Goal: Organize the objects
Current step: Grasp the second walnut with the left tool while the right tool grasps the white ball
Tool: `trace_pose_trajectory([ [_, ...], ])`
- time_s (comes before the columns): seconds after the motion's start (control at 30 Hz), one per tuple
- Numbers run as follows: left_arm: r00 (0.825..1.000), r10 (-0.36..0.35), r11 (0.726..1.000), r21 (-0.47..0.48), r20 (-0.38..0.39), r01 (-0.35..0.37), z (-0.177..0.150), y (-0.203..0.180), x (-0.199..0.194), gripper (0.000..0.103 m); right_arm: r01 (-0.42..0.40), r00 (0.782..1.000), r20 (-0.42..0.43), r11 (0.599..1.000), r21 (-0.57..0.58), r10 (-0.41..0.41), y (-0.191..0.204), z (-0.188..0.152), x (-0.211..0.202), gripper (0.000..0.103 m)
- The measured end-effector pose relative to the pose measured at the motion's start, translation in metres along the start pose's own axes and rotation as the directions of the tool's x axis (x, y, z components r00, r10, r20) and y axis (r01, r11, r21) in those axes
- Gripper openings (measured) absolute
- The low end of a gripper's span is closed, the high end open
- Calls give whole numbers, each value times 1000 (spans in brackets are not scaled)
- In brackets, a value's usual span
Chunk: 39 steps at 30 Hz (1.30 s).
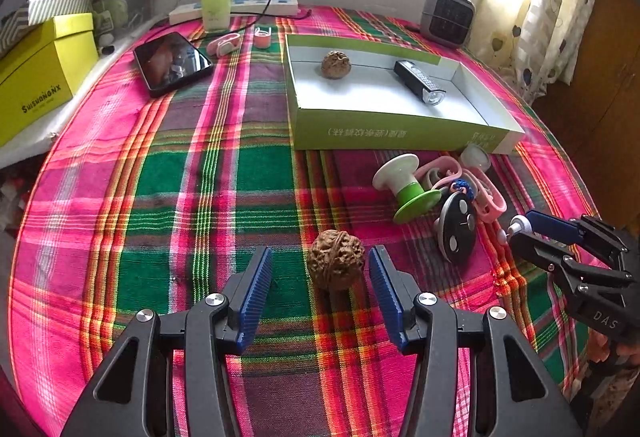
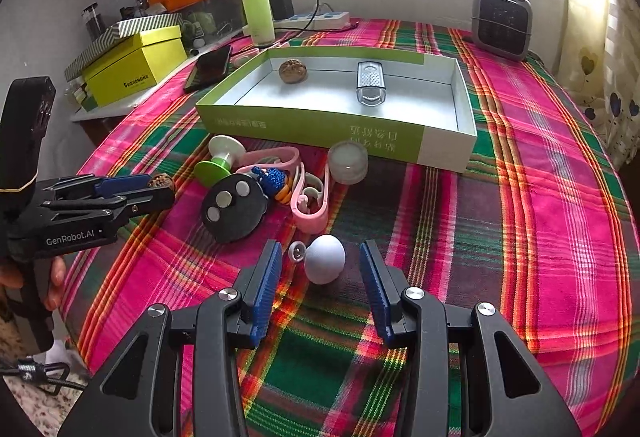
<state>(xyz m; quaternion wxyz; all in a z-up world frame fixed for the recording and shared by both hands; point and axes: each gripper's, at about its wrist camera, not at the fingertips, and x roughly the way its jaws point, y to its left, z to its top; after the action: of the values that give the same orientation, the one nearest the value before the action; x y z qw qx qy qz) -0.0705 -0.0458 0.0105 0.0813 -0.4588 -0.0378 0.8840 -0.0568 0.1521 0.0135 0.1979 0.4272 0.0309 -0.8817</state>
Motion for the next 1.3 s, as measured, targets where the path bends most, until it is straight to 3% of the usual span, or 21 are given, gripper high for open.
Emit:
trace_pose_trajectory([
  [0.3,1000,4,1000,0,13,-4,-1,0,0,49,33,999,-9,999,-16,-34,3,-3,6,42],
  [0.43,1000,19,1000,12,20,-19,-3,-3,1,48,41,999,-2,999,-13,-41,4,-3,6,36],
  [0.5,999,24,1000,13,22,-25,-3,-3,0,39,40,999,-2,999,-16,-40,4,-3,6,33],
  [0.73,1000,14,1000,13,21,-15,-2,-3,0,27,41,999,-1,999,-16,-41,5,-3,7,32],
  [1.3,999,-8,1000,27,36,7,1,-10,-5,27,37,999,32,999,5,-37,1,0,0,32],
])
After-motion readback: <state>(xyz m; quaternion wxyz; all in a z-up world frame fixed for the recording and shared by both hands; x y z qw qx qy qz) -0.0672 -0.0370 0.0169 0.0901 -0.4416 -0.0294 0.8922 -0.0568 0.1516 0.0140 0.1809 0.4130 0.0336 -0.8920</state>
